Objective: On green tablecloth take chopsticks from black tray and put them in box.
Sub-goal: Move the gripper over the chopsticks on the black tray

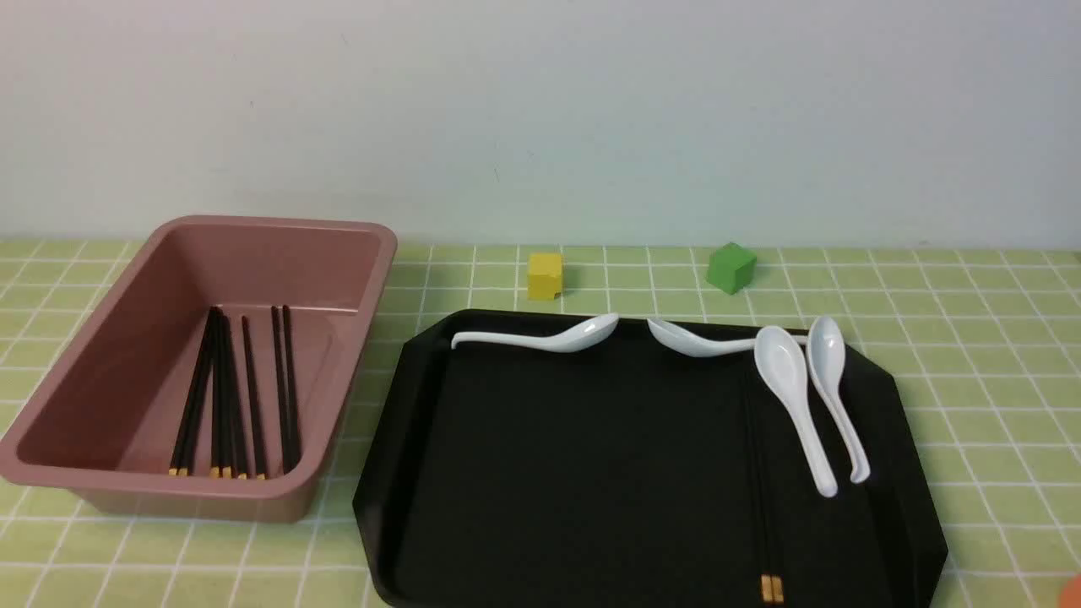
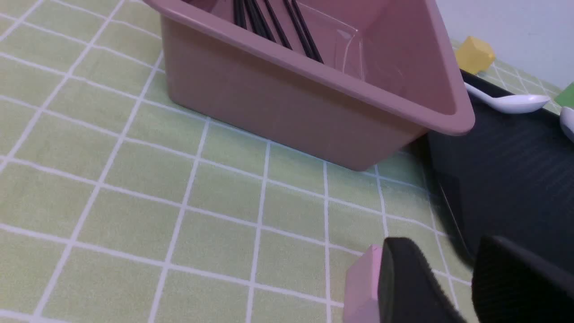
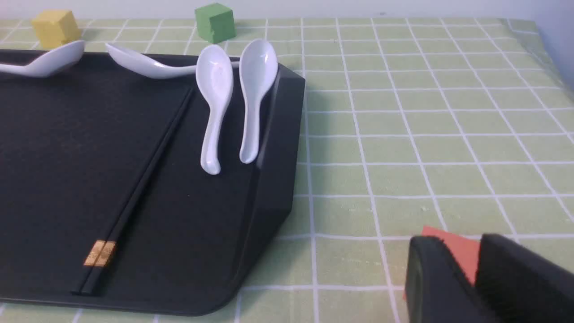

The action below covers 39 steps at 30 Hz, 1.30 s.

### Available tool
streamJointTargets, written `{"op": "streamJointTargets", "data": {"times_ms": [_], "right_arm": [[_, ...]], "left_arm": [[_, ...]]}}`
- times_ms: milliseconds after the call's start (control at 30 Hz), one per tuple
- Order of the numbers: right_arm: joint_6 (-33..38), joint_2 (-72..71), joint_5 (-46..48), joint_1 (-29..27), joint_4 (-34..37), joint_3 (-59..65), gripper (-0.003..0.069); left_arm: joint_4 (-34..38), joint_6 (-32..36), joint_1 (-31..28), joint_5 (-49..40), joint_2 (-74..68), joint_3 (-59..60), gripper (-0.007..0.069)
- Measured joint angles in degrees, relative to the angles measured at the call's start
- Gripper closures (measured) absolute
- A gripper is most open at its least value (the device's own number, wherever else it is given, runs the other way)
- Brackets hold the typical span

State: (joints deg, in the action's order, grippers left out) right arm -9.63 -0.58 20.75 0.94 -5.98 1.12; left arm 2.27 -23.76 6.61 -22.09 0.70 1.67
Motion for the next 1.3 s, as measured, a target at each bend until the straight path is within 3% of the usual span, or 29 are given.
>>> {"op": "streamJointTargets", "data": {"times_ms": [1300], "right_arm": [[0.0, 0.0, 0.0, 0.0, 0.0, 0.0, 0.0436]], "left_arm": [[0.0, 0.0, 0.0, 0.0, 0.0, 0.0, 0.0385]]}}
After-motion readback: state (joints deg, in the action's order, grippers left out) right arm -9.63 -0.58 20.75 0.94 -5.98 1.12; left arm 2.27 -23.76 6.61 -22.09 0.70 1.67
